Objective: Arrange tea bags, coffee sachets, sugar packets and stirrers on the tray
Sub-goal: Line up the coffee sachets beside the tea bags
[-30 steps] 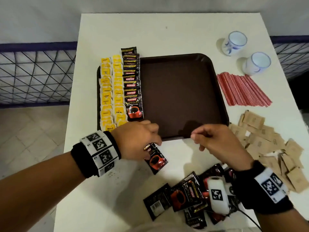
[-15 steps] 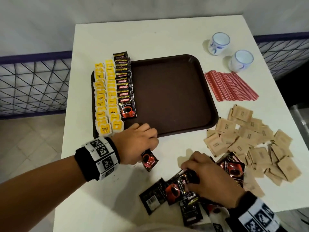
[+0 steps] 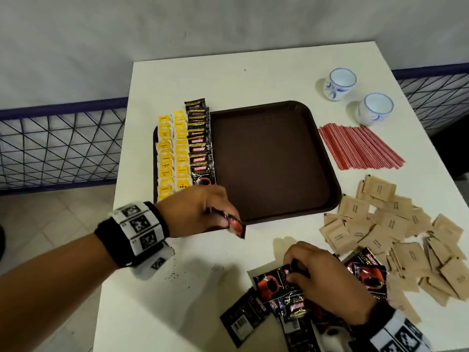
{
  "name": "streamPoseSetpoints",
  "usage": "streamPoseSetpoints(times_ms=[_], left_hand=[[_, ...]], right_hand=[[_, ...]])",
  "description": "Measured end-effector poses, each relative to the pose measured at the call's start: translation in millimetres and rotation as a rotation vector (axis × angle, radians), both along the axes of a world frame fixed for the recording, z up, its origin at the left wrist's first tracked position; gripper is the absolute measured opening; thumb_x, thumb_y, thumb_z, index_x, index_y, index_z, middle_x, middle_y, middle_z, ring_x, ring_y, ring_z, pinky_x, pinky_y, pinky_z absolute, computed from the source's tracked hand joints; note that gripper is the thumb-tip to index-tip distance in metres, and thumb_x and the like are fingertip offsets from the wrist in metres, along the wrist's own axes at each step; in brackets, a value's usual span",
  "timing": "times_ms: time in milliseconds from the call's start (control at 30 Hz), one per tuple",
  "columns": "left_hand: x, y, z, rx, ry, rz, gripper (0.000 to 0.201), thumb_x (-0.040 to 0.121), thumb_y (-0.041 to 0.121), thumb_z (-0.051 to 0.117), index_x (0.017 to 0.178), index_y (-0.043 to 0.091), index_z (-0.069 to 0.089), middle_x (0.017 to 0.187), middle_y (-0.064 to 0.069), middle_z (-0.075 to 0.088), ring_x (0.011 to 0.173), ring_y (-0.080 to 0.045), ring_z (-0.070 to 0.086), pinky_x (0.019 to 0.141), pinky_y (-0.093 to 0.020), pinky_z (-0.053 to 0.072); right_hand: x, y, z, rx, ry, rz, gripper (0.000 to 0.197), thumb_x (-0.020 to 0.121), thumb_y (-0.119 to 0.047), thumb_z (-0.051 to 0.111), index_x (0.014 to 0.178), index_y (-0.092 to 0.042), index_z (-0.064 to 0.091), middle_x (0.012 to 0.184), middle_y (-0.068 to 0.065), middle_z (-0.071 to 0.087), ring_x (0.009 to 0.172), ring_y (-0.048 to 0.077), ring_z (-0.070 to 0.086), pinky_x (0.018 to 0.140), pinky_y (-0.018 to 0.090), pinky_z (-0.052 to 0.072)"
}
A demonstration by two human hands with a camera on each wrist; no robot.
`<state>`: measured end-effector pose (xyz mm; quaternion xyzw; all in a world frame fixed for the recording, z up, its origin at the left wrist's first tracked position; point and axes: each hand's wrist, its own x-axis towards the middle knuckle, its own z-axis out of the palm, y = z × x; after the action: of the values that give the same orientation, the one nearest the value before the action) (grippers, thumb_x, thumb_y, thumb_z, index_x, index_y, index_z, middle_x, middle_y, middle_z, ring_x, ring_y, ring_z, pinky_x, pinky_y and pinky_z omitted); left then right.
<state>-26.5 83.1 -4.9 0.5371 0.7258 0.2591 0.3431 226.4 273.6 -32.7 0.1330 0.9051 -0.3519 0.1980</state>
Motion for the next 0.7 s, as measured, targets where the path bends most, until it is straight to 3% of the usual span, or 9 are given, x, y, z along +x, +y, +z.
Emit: streamPoseSetpoints(times_ms=[133,233,267,367,467,600,700], left_hand=[[-38.8,5.2,6.2,-0.118,0.052,0.157,0.047,0.09,-0.001,0.061,0.116,0.037,0.068,0.099,0.014,0.053,0.093,0.002,0.055,0.079,-0.008,0.039],[-59.2,8.0,10.4,-0.189,0.062,0.208,0.056,0.091,-0.004,0.052,0.127,0.039,0.057,0.119,0.011,0.053,0.11,-0.005,0.054,0.094,-0.023,0.046],[-63.0,8.7,11.7,-0.187,0.061,0.228,0.057,0.09,-0.003,0.053,0.129,0.039,0.055,0.123,0.008,0.055,0.111,-0.008,0.056,0.093,-0.026,0.049],[-70.7,13.6,9.2,-0.135,0.057,0.349,0.049,0.084,0.004,0.07,0.121,0.034,0.058,0.104,0.005,0.06,0.087,-0.013,0.063,0.074,-0.023,0.055],[-74.1,17.0,5.5,-0.109,-0.058,0.477,0.038,0.076,0.008,0.081,0.106,0.026,0.064,0.079,0.004,0.057,0.059,-0.012,0.059,0.057,-0.024,0.053],[-74.7,18.4,4.2,-0.076,-0.118,0.482,0.027,0.083,0.005,0.074,0.103,0.024,0.073,0.082,0.004,0.066,0.059,-0.004,0.063,0.06,-0.024,0.056],[-75.3,19.5,2.3,-0.09,-0.09,0.485,0.026,0.088,0.007,0.069,0.105,0.026,0.076,0.094,0.005,0.069,0.066,-0.006,0.067,0.062,-0.02,0.057]], right_hand=[[-5.3,3.1,4.1,-0.047,-0.009,-0.041,0.018,0.09,-0.027,0.069,0.089,-0.037,0.054,0.088,-0.021,0.06,0.082,-0.002,0.058,0.07,0.011,0.044],[-5.6,7.0,5.6,-0.11,-0.007,-0.093,0.012,0.09,-0.029,0.07,0.091,-0.037,0.061,0.088,-0.02,0.064,0.085,0.0,0.061,0.072,0.015,0.048],[-5.4,8.3,5.7,-0.139,-0.005,-0.111,0.013,0.089,-0.028,0.071,0.089,-0.038,0.063,0.088,-0.02,0.065,0.084,0.001,0.062,0.071,0.016,0.048],[-5.3,12.2,7.6,-0.206,-0.003,-0.162,0.016,0.089,-0.026,0.072,0.088,-0.04,0.064,0.083,-0.016,0.067,0.07,0.009,0.063,0.066,0.027,0.053],[-4.6,15.4,10.8,-0.273,-0.013,-0.233,0.02,0.089,-0.023,0.072,0.087,-0.041,0.064,0.076,-0.01,0.069,0.059,0.015,0.064,0.06,0.032,0.056],[-7.0,19.2,16.4,-0.36,-0.04,-0.3,0.019,0.091,-0.02,0.07,0.088,-0.038,0.066,0.078,0.002,0.071,0.065,0.023,0.07,0.064,0.041,0.061],[-8.6,22.5,20.2,-0.411,-0.046,-0.335,0.018,0.093,-0.015,0.068,0.09,-0.033,0.069,0.081,0.005,0.07,0.066,0.023,0.069,0.057,0.026,0.057]])
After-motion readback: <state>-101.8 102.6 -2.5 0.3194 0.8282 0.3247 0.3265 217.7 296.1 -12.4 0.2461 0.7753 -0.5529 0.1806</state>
